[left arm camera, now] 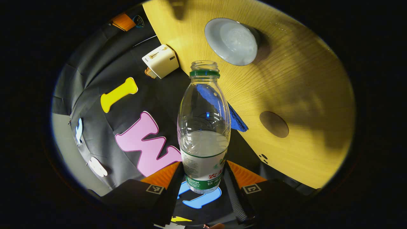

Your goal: Open the teacup lid with one hand, grasp the water bottle and pour water into the teacup with the other hand; after pouring, place the water bottle on the coaster and then close the teacup lid.

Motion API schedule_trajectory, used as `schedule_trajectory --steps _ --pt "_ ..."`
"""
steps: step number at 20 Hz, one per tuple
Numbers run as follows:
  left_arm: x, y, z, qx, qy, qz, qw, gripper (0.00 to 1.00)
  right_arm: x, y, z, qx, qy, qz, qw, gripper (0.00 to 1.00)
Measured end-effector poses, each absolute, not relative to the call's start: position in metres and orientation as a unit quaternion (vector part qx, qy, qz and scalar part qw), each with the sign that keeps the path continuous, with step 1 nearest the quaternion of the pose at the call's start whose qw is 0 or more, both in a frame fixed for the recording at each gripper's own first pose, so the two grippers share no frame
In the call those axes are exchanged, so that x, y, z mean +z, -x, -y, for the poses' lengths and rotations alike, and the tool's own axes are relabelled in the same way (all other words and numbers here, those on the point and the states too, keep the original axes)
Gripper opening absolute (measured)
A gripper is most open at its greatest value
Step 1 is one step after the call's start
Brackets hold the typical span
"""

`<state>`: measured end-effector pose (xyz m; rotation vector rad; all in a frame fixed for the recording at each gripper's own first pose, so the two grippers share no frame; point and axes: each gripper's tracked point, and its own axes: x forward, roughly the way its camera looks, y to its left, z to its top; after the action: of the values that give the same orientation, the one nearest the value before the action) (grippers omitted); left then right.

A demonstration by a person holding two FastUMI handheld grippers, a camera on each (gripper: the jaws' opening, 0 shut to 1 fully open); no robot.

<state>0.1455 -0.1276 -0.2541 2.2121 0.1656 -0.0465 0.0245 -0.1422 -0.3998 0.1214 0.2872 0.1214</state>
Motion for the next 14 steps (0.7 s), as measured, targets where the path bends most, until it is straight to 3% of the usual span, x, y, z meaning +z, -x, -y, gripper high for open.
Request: schedule_trajectory --steps 3,6,7,14 --pt "-0.262 -0.145 0.125 -0.027 -0.878 -0.071 0.472 0.75 -0.400 -0.027 0.143 0.060 -0.061 -0.143 0.986 0.30" --pt "-0.272 -0.143 0.116 -0.033 -0.847 -0.088 0.524 0.74 -0.399 -0.027 0.139 0.061 -0.061 -0.145 0.986 0.35" --pt "-0.277 -0.144 0.110 -0.037 -0.825 -0.101 0.555 0.74 -0.398 -0.027 0.137 0.061 -0.063 -0.146 0.985 0.26" --pt "-0.291 -0.138 0.100 -0.050 -0.514 -0.168 0.840 0.74 -0.391 -0.032 0.109 0.058 -0.067 -0.145 0.985 0.30"
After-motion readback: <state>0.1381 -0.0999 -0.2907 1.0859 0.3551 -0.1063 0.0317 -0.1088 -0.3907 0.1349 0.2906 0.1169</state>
